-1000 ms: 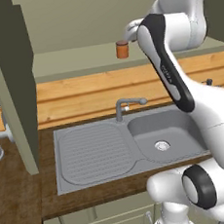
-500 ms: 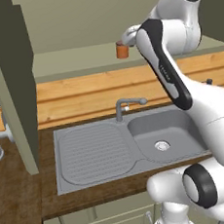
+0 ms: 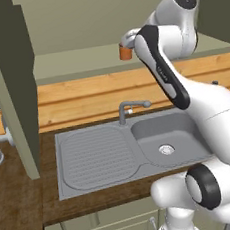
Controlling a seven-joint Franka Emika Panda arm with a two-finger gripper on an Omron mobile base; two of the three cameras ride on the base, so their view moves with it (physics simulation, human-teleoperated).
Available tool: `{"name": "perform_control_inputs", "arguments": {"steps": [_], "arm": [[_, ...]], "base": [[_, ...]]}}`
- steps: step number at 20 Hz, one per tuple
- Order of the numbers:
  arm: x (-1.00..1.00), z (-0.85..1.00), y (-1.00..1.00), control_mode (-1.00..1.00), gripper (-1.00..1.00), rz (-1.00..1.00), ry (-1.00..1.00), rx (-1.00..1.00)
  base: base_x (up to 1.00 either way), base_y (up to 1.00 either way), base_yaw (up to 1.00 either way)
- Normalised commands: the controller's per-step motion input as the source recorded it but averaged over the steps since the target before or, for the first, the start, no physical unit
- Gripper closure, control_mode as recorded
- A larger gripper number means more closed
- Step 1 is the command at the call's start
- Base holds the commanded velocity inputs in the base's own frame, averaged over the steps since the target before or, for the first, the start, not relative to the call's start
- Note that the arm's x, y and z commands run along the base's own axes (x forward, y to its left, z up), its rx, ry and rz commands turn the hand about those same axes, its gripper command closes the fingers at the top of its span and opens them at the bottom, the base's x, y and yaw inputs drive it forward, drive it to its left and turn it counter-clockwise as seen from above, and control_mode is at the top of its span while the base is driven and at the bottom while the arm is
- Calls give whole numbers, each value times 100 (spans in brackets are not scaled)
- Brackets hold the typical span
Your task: From the different types of pastries on the counter, select a croissant and place it on the cutting board. Then retrieve a jar of jam from the cabinet and place it alongside the croissant on the cutting board.
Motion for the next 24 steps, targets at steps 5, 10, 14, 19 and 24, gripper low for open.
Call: {"name": "perform_control_inputs", "arguments": {"steps": [5, 10, 14, 19, 24], "arm": [[33, 9, 5, -100, -100, 0, 4, 0], [27, 1, 6, -100, -100, 0, 7, 0], [23, 0, 0, -100, -100, 0, 3, 0], [32, -2, 14, -100, -100, 0, 0, 0], [29, -9, 20, -100, -100, 0, 0, 0]], "base": [[0, 0, 0], [0, 0, 0], [0, 0, 0], [0, 0, 0], [0, 0, 0]]}}
